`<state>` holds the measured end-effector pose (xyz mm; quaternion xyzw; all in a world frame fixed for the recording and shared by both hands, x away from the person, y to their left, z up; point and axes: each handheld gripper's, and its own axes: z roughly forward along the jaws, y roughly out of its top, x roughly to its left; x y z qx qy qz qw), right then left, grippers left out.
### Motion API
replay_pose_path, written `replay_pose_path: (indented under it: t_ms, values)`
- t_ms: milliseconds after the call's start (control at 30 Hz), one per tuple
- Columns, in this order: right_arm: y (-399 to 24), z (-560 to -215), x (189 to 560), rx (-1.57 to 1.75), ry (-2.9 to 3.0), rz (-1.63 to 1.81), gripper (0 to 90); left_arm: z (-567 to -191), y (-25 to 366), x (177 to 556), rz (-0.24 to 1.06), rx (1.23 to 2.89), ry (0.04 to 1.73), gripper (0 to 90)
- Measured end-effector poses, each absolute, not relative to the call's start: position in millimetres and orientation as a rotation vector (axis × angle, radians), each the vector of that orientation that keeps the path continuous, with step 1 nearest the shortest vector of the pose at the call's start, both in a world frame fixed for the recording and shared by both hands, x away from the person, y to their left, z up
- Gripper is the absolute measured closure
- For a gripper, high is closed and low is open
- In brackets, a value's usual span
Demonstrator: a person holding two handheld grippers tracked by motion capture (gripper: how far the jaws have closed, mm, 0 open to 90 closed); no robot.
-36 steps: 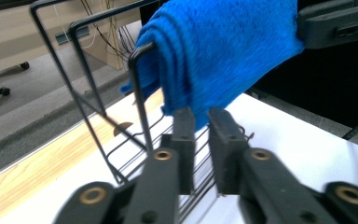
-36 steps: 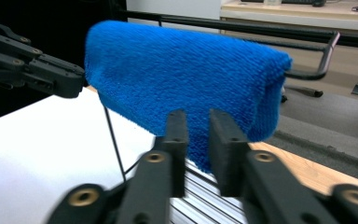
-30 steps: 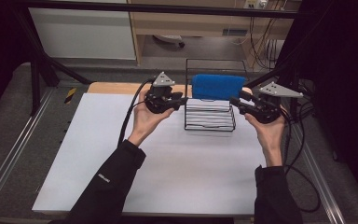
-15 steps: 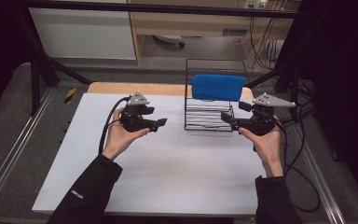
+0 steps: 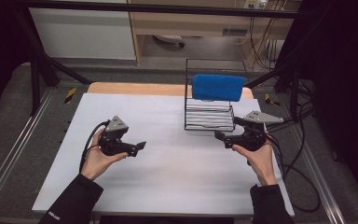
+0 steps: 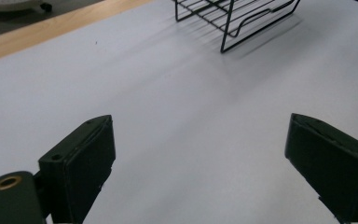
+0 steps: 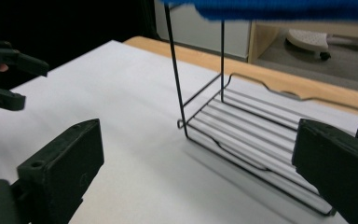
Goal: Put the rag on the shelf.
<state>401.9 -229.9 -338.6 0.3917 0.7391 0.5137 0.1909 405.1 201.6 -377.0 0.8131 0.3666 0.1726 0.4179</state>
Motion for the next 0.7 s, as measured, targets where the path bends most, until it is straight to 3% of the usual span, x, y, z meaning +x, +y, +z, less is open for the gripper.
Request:
replay_pose_path:
  t_ms: [700]
  values:
    - [-246,-424,378,1.197,2.231,1.396,0.7,-430,252,374,0.399,2.02,0.968,8.6]
